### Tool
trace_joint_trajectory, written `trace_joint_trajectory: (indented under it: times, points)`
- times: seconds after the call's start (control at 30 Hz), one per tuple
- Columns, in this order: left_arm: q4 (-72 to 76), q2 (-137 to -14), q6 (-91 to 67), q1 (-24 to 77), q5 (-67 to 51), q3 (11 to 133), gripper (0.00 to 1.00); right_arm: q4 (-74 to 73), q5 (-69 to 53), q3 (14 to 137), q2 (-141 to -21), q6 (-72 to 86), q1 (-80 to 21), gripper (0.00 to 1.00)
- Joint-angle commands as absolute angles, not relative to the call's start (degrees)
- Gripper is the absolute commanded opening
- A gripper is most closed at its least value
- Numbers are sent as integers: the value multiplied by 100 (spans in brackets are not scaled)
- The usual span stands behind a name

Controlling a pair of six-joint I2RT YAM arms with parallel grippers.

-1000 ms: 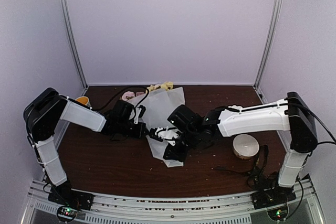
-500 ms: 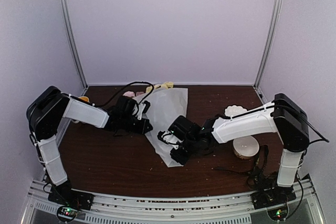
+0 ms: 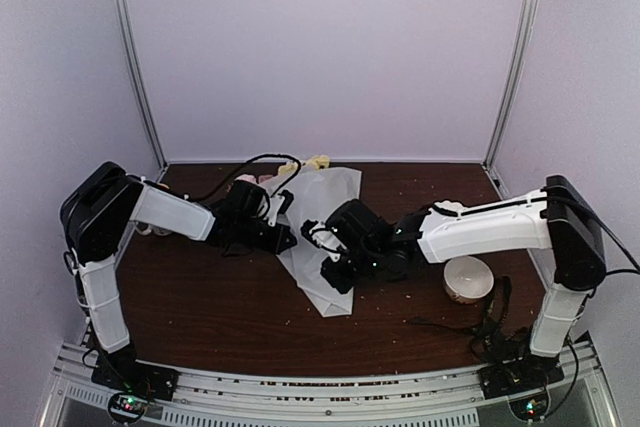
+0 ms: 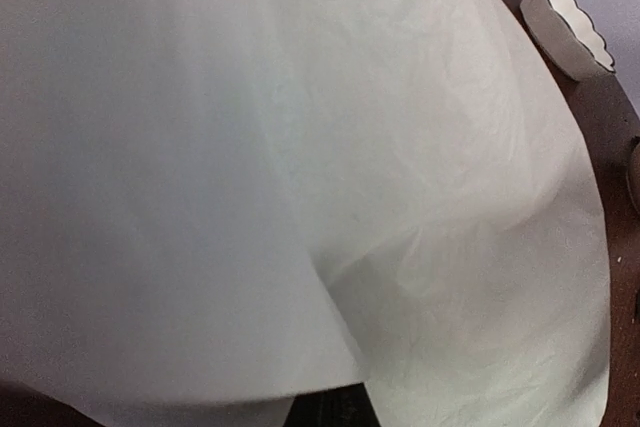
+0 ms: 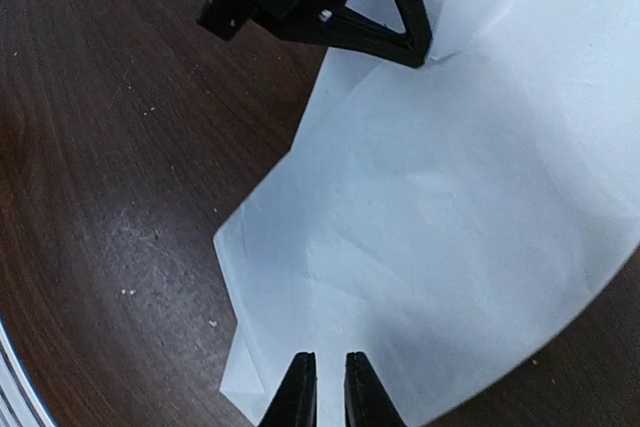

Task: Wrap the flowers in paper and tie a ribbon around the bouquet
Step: Press the fold line on the 2/3-folded wrapping paper, then adjust the 2/3-folded wrapping paper at the center of the board.

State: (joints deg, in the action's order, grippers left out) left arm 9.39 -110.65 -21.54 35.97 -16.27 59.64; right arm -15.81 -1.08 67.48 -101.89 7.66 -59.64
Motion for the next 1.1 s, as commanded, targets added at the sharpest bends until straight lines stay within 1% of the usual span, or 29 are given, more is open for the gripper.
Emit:
trace_joint_trajectory:
  times: [0.0, 0.2, 0.4, 0.43, 0.5, 0.6, 0.67, 0.73, 0.83, 0.97, 1.07]
  points:
    - [1154, -11254, -2191, 3587, -1506, 5890, 0, -1443, -427, 7429, -11016, 639, -5944, 12]
    - [1136, -11276, -2326, 3564, -1358, 5816, 0, -1600, -594, 7670, -11703, 610, -5942, 11]
    - [1452, -11135, -2713, 3333, -1514, 5539, 1, -1589, -674, 7397, -11751, 559, -5961, 9]
    - [1542, -11071, -2764, 3246, -1582, 5462, 5, -1598, -687, 7378, -11765, 548, -5959, 9]
    - [1606, -10915, -2786, 3006, -1598, 5344, 16, -1604, -726, 7354, -11792, 516, -5959, 9]
    - [1811, -10608, -2777, 2603, -1787, 5157, 27, -1594, -729, 7331, -11827, 476, -5962, 9]
    - [1902, -10444, -2694, 2459, -2040, 5137, 36, -1638, -734, 7339, -11832, 459, -5968, 8]
    - [1818, -10354, -2519, 2443, -2260, 5266, 40, -1629, -727, 7318, -11826, 457, -5972, 9]
    - [1908, -10448, -2485, 2441, -2717, 5491, 43, -1564, -721, 7282, -11825, 457, -5968, 8]
    - [2163, -10670, -2741, 2429, -2747, 5658, 49, -1549, -742, 7290, -11848, 495, -5972, 8]
    - [2341, -10915, -2937, 2434, -2784, 5821, 56, -1501, -780, 7274, -11826, 529, -5968, 8]
